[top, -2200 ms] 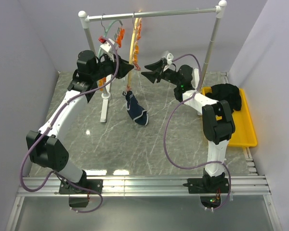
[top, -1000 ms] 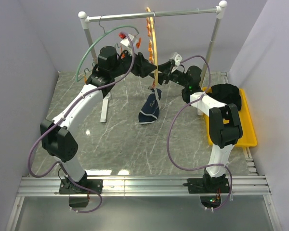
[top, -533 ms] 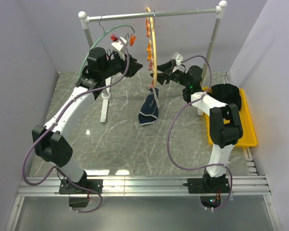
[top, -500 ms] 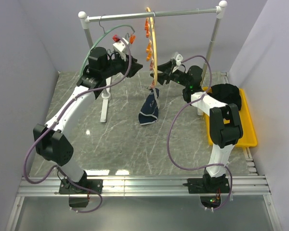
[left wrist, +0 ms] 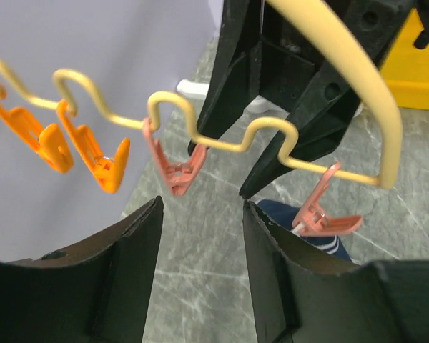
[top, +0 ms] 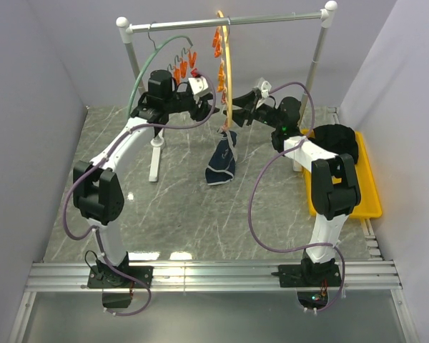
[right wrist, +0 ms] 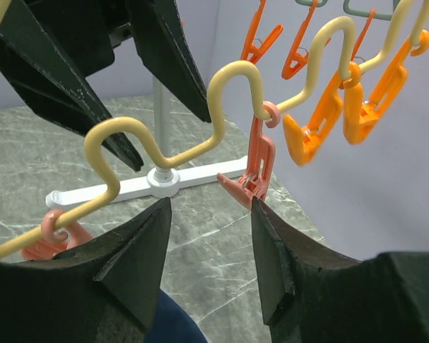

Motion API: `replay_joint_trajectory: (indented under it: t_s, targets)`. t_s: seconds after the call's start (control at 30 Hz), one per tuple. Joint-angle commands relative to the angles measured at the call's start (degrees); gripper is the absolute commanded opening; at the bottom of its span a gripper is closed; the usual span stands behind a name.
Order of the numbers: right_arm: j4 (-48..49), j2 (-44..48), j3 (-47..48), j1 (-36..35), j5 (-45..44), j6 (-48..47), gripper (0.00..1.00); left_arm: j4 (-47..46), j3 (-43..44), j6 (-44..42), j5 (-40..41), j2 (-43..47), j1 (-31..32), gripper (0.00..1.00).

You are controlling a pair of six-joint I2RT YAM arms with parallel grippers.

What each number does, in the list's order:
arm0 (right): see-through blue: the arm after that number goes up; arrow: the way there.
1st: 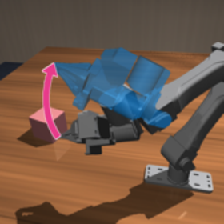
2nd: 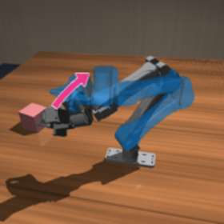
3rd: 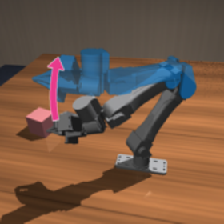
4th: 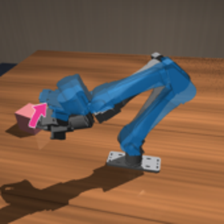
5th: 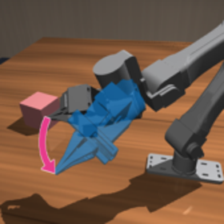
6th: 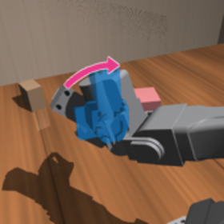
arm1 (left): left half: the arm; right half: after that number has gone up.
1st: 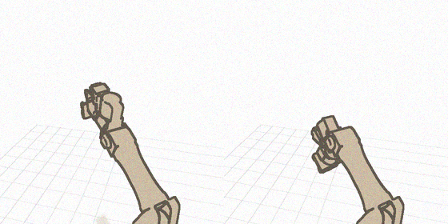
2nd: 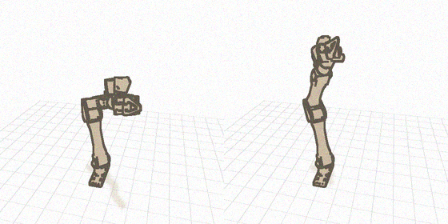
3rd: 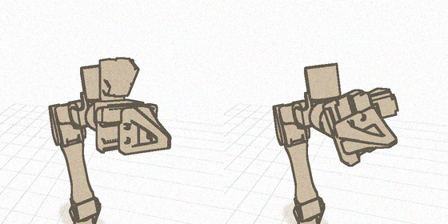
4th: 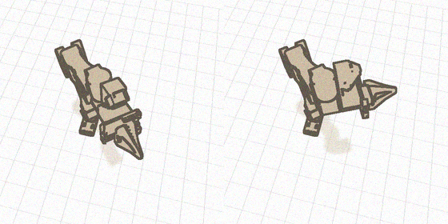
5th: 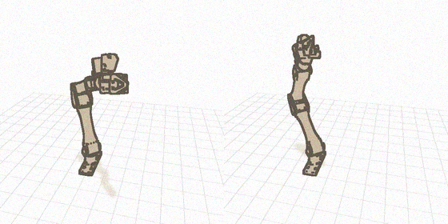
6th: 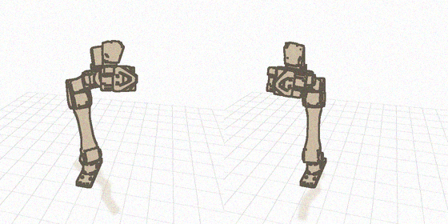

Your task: Clip the underwear to the hanger

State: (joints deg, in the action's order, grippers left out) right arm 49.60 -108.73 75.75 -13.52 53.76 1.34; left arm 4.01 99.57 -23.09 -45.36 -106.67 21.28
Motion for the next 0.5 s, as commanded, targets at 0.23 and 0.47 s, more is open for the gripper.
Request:
replay_joint_trajectory:
  t_s: [0.23,0.47]
  targets:
    - [0.23,2.82,0.99,1.56,2.58,-2.40,0.55,-13.94,3.17,3.39,-7.02,-4.86,-0.18,0.61]
    - [0.32,4.31,-0.60,2.27,3.19,-2.40,0.50,-18.42,4.67,8.32,-6.75,-7.67,-0.10,0.67]
